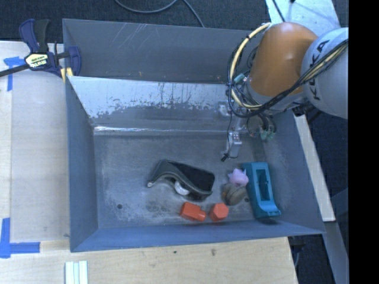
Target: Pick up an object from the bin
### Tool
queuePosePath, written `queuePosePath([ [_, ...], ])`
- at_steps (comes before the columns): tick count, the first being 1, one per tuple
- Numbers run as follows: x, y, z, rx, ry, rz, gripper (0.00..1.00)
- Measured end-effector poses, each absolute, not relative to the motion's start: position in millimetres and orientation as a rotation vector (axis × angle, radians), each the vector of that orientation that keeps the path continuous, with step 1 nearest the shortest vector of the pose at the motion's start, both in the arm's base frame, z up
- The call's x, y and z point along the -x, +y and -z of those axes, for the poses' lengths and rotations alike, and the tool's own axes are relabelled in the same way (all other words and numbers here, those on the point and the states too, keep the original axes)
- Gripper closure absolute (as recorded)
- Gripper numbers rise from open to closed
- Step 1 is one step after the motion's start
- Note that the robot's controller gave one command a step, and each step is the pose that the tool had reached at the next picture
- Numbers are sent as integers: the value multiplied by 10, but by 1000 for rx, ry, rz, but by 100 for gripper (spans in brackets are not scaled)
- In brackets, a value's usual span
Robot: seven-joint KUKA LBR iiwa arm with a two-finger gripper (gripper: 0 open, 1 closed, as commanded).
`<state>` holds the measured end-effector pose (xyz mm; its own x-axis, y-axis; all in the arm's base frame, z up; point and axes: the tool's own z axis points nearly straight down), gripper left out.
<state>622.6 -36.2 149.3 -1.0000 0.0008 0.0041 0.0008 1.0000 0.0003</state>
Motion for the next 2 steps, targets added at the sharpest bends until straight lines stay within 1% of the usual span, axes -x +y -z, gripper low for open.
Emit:
queuePosePath([
  [1,-6240,-362,-1545,0,-3145,0,0],
  [2,-6093,-23,-1142,-59,-3151,-4,0],
])
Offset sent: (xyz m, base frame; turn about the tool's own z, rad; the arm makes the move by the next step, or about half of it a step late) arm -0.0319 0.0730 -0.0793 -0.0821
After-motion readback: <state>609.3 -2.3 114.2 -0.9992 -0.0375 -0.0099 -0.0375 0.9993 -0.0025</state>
